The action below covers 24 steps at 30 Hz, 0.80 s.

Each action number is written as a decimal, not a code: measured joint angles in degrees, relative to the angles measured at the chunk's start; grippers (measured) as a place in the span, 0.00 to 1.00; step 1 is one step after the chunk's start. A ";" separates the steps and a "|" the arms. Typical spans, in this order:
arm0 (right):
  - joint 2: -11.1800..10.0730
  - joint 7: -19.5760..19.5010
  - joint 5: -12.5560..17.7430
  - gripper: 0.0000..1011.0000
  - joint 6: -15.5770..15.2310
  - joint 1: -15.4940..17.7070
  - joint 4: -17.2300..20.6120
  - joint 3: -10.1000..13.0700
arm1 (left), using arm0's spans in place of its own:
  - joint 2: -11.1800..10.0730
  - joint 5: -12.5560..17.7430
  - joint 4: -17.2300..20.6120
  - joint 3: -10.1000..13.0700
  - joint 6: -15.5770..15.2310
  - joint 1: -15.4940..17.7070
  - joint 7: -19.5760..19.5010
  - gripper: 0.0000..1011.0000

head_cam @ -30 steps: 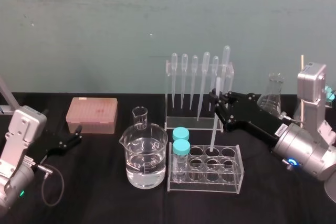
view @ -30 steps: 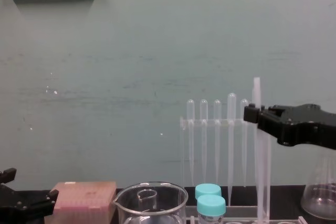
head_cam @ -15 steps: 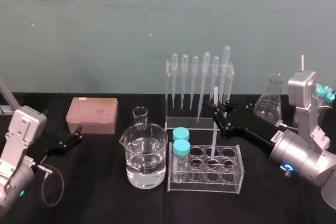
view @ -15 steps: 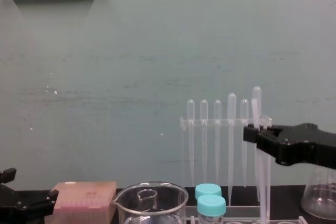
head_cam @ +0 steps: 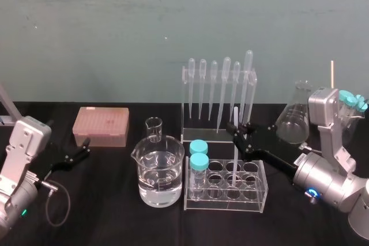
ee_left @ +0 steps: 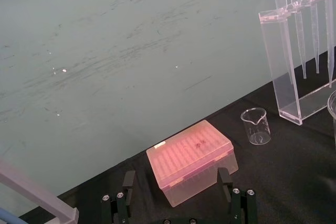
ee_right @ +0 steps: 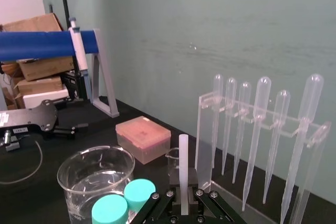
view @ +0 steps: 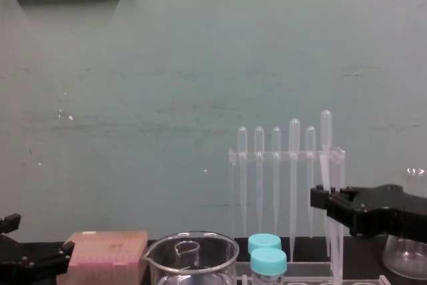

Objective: Pick up the stirring rod with one hand, then place it down.

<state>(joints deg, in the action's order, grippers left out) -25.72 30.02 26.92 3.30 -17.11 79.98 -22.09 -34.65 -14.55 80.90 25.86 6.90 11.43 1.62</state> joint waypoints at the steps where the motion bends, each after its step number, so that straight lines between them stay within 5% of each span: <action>1: 0.14 -0.01 -0.14 0.07 0.00 0.01 -0.30 -0.09 | 0.00 0.00 0.00 0.00 0.00 0.00 0.00 0.99; 24: 0.64 -0.29 -0.72 0.10 0.15 0.24 -1.01 -0.16 | 0.00 0.00 0.00 0.00 0.00 0.00 0.00 0.99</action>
<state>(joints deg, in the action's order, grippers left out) -25.08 29.73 26.19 3.44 -16.87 78.97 -22.25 -34.65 -14.55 80.90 25.86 6.90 11.43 1.62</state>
